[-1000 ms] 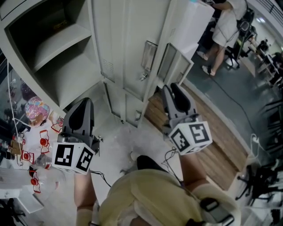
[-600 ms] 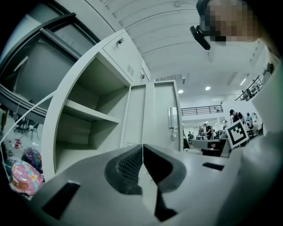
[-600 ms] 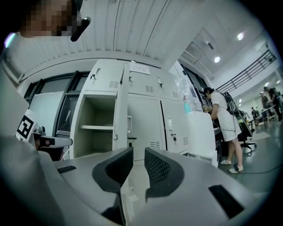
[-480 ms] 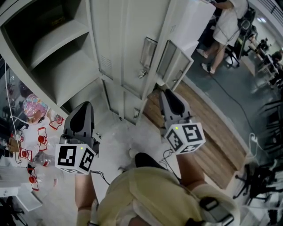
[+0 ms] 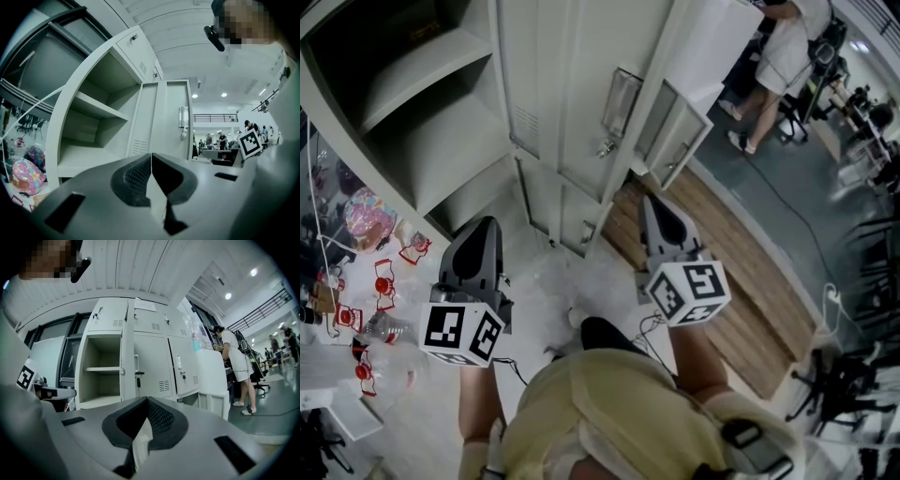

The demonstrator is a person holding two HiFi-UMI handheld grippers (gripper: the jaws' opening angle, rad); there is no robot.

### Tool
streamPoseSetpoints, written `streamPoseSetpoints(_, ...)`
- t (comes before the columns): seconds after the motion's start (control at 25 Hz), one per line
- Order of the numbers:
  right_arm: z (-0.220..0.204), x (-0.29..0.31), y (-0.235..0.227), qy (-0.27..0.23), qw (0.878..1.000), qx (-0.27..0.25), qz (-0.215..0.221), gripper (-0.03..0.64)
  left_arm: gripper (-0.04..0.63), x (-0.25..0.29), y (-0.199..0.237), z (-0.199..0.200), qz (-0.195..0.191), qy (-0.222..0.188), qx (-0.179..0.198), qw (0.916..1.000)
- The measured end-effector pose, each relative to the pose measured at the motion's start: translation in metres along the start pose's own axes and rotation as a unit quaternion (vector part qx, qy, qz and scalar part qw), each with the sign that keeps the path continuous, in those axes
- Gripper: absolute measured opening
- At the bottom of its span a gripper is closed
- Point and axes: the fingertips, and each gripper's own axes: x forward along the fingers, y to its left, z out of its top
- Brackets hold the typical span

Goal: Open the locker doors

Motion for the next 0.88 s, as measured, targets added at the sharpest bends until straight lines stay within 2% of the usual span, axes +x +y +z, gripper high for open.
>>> streamPoseSetpoints(0.56, -0.027, 0.003, -0.003, 0.029, 1.0, 0.011, -0.001, 0.005, 0.005, -0.007, 0.003, -0.019, 0.012, 0.013, -0.021, 0.9996)
streamPoseSetpoints(0.88, -0.029, 0.006, -0.013, 0.034, 0.999, 0.006, -0.003, 0.004, 0.005, 0.001, -0.003, -0.021, 0.003, 0.012, -0.016, 0.9998)
